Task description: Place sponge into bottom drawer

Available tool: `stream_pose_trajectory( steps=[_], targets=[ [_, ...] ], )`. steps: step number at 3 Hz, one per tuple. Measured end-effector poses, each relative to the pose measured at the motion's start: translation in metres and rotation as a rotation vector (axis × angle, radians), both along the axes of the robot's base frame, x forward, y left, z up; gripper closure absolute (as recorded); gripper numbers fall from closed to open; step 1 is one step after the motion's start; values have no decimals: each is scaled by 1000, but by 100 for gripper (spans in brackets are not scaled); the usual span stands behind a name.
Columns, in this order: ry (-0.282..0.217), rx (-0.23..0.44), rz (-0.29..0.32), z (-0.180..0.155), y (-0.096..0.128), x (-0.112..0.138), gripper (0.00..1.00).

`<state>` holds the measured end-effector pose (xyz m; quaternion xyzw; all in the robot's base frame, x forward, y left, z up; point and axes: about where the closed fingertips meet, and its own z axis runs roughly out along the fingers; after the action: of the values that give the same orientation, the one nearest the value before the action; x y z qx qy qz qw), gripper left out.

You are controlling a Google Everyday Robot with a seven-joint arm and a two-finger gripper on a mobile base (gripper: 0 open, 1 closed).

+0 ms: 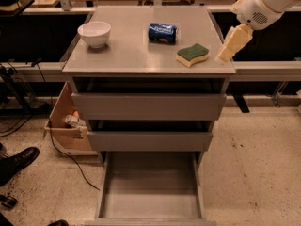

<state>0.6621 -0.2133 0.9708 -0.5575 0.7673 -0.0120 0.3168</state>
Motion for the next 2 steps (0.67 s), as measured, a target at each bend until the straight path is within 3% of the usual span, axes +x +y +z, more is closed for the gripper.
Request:
stream_pose_trajectory(
  steps=[2],
  targets=[
    [124, 291, -132, -94, 53, 66, 0]
  ],
)
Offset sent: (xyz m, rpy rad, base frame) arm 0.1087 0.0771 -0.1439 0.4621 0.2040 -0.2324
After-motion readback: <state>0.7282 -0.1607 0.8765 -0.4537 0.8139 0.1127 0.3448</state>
